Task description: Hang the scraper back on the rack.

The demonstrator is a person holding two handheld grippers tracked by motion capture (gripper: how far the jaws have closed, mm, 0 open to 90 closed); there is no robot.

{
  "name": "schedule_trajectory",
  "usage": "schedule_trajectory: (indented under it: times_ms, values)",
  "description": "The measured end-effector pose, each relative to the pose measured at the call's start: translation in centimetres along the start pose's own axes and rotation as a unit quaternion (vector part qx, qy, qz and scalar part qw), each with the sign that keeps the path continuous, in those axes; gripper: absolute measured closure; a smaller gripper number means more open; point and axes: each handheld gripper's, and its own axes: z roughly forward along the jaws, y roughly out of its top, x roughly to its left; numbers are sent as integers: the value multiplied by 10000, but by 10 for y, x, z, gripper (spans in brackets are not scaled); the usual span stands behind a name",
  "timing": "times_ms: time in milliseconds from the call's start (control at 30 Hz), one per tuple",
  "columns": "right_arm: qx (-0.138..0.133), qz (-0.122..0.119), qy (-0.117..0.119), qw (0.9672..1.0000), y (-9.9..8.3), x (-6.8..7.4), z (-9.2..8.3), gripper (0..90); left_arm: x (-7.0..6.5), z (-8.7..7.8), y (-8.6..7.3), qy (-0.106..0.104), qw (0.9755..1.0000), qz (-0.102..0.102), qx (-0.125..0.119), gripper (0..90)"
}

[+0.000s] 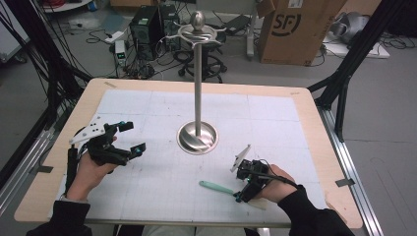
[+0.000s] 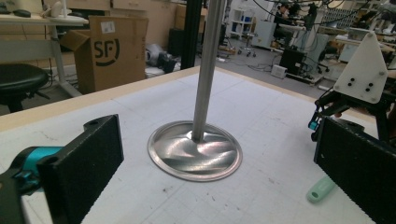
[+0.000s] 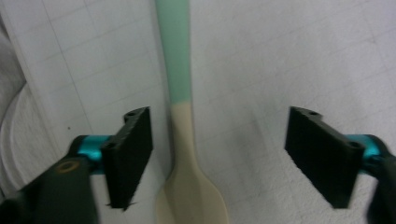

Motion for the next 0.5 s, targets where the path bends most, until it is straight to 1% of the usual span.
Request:
schedule_trajectory:
  times_ms: [100,133,200,267,300,400,500]
  values:
    - [198,-101,33,9997,2,4,2,369,0,-1,0,7,10000,27,-11,19]
    - [234,-134,11,9996,3,5,2,410,0,-2,0,13,10000,27,-10,19]
    - [280,-170,62,9994,4,7,3,457,0,-1,0,20,10000,22,-16,19]
    - [330,-201,39,9992,5,9,4,523,0,0,-1,14,10000,24,-1,19]
    - [368,-234,45,9990,6,9,4,537,0,0,-1,12,10000,30,1,19]
    - [437,-278,-47,9986,8,11,5,599,1,1,-1,9,10000,9,-15,19]
    - [500,-352,-50,9981,9,13,5,648,2,1,-1,14,10000,-2,-33,19]
